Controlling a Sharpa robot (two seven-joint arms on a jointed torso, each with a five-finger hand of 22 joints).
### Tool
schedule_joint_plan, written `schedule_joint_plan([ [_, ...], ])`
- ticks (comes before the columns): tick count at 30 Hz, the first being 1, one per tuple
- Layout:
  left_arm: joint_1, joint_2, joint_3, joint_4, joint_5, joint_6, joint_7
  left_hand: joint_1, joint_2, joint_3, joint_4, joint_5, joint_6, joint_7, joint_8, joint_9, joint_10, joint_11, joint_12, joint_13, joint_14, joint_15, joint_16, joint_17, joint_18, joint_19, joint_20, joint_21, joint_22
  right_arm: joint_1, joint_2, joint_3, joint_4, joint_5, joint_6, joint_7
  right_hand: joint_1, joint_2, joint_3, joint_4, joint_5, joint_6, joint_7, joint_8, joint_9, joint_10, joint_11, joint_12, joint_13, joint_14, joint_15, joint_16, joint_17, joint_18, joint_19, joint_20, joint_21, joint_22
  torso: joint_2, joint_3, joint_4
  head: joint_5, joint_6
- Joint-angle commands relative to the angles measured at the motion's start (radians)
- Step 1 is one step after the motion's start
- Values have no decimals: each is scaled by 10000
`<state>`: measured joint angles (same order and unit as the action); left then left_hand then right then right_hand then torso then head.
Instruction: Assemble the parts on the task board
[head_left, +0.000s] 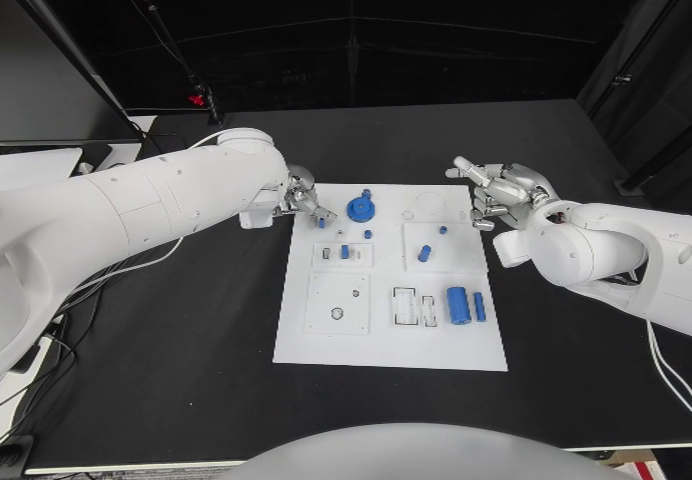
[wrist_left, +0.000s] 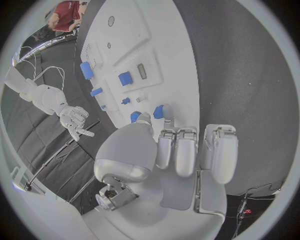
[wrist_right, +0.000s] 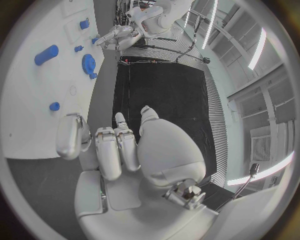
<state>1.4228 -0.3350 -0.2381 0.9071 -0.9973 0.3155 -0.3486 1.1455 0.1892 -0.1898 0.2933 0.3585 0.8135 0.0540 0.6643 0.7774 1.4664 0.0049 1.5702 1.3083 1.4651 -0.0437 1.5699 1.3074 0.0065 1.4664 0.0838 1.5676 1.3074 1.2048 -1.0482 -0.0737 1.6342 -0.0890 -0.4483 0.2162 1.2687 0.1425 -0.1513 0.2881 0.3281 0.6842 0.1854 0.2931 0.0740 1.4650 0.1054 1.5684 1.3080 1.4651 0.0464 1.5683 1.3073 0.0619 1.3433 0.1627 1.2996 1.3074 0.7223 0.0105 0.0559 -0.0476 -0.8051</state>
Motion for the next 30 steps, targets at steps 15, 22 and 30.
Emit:
schedule_joint_plan([
  [15,2,36,8,-12,-33,116,84,1289,-3,709,-4,1801,90,-90,-476,157,1044,-167,6,2625,1057,-152,8,2634,-65,1044,-200,32,2634,12,27,4,-1,-9,16,25,107,33,-84,-16,77,-91,-14,72,0,1058,56,24,2628,1057,85,25,2635,156,-63,7,-64,1553,-3,-4,-4,3,-30],
  [22,-1,38,8,0,-26,79,130,1488,27,929,-3,1878,99,-82,-495,229,1044,-156,6,2625,1057,-152,8,2634,-65,1044,-207,32,2634,12,20,4,-3,-11,-35,7,116,35,-85,-17,77,-95,-13,79,0,1058,56,24,2628,1057,86,25,2635,163,-84,8,-91,1543,-3,-3,-4,-22,-20],
  [30,-9,43,8,7,-23,1,252,2102,-67,1494,-10,2052,193,-101,-524,368,1044,-173,6,2625,1057,-167,8,2634,-65,1044,-219,32,2634,12,1,4,-2,-11,-63,-6,120,46,-84,-11,80,-98,-12,89,0,1058,58,24,2628,1057,87,25,2635,167,-95,9,-105,1539,-1,1,1,-47,-16],
])
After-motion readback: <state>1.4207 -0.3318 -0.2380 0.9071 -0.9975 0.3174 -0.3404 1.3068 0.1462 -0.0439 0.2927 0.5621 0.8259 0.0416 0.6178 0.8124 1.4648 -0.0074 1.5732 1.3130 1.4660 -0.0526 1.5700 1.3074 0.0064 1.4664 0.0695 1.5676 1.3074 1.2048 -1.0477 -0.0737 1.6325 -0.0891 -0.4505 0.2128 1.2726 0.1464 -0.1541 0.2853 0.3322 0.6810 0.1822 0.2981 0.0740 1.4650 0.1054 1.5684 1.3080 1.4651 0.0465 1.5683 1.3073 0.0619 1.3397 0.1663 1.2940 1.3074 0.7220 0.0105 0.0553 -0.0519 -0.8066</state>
